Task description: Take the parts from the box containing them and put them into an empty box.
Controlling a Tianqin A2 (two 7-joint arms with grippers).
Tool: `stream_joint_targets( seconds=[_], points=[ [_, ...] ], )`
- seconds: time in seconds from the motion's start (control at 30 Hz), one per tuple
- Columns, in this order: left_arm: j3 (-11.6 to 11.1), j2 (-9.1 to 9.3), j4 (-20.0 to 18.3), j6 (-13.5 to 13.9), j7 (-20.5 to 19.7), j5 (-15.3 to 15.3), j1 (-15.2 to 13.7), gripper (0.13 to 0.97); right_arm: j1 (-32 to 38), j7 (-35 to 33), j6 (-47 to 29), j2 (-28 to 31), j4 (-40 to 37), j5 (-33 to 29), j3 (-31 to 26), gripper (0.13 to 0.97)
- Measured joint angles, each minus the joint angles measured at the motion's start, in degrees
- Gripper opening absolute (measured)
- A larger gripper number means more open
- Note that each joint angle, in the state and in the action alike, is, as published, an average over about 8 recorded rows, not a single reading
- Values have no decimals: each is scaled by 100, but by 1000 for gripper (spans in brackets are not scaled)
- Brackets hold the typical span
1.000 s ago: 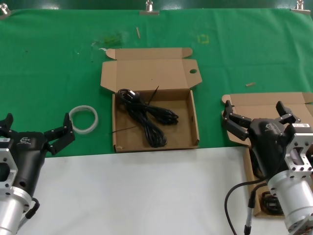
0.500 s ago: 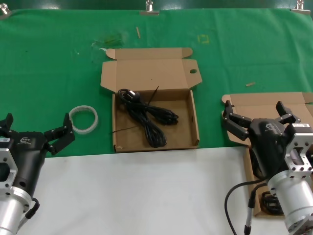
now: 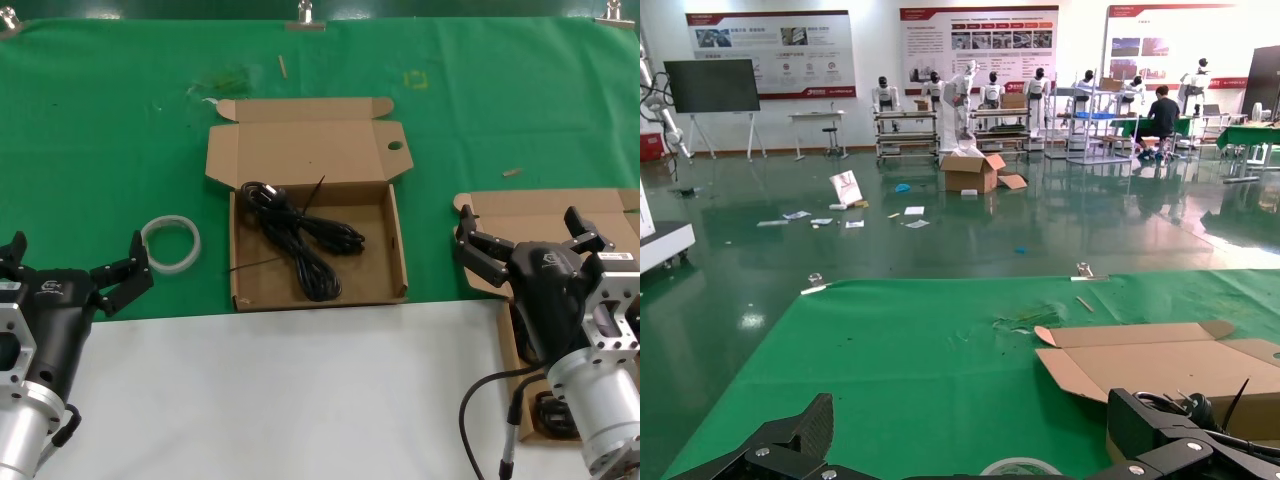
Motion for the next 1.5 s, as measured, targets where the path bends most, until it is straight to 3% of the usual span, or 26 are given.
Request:
stream_joint_targets(
  seconds=[1.5],
  points=[
    [0,0,0,0,0,0,0,966,0,0,0,0,0,0,0,966]
  ],
)
